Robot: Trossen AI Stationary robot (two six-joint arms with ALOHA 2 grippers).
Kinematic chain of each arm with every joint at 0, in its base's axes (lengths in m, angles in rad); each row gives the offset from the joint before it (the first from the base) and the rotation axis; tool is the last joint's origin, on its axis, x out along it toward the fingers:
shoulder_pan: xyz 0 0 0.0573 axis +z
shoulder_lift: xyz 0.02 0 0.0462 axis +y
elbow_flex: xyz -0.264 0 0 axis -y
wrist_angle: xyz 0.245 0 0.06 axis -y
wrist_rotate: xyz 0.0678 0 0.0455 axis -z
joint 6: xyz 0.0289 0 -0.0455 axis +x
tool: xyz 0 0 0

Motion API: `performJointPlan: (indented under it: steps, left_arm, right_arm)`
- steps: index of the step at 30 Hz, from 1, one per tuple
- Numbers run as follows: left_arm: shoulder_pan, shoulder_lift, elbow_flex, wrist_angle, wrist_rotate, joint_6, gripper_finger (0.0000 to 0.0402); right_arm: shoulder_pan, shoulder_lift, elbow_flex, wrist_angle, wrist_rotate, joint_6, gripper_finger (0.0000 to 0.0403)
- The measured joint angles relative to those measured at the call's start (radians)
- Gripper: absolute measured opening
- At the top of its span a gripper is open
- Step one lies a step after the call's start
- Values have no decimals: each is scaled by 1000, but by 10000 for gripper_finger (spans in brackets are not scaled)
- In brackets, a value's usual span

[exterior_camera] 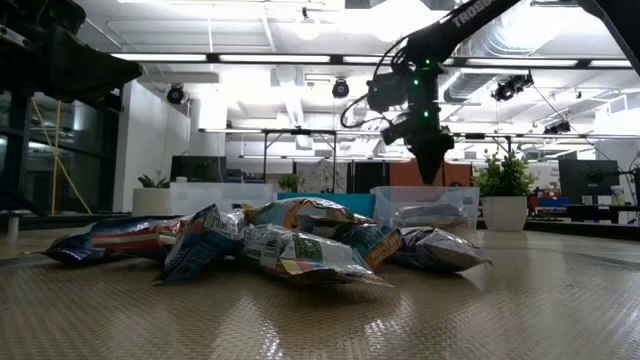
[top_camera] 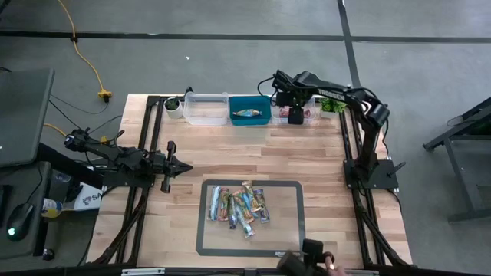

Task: Pick and place Granola Bars by type
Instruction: Put the yellow granola bar into the blue bin

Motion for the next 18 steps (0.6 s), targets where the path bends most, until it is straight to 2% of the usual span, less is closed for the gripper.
performJointPlan:
  steps: [10, 18]
  left_arm:
    - [0, 0, 0, 0, 0, 0, 1]
    - [0, 0, 0, 0, 0, 0, 1]
  right_arm:
    - [49, -40, 0, 7, -7, 208, 163]
    - [93, -61, 0, 72, -140, 410, 163]
